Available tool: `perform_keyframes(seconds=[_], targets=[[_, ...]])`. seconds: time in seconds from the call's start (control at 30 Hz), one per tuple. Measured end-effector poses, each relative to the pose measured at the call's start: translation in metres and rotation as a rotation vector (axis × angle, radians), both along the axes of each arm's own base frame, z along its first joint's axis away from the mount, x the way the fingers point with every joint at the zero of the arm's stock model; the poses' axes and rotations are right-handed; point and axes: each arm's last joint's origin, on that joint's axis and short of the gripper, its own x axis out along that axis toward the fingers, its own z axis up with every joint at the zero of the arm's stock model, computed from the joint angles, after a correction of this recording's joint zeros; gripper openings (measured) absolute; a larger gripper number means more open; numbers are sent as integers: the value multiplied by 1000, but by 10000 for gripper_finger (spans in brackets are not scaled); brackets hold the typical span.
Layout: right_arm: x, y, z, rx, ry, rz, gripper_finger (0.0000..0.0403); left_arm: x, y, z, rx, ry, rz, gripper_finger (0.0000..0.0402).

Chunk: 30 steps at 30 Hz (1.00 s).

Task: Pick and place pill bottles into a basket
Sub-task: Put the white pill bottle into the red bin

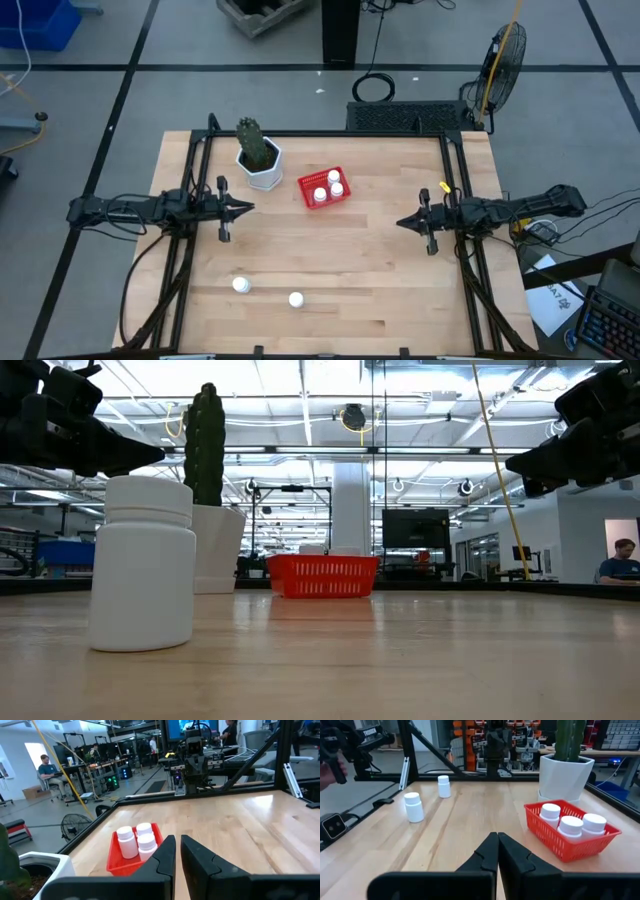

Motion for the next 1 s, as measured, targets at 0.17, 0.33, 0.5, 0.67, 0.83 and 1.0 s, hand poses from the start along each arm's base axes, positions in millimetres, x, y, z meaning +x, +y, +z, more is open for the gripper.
perform_keyframes(seconds=[0.17, 0.33, 0.5, 0.67, 0.83, 1.0], targets=[[0, 0, 0, 1, -3, 0, 0, 0, 0, 6, -38, -67, 12, 35], [0, 0, 0, 1, -3, 0, 0, -2, -1, 20, -127, -218, -48, 35], [0, 0, 0, 1, -3, 0, 0, -3, -1, 27, -301, -303, -80, 35], [0, 0, 0, 1, -3, 0, 0, -5, -3, 35, -374, -381, -165, 35], [0, 0, 0, 1, -3, 0, 0, 2, -13, 33, -396, -304, -348, 7], [0, 0, 0, 1, -3, 0, 0, 20, -21, 40, -382, -134, -362, 4]])
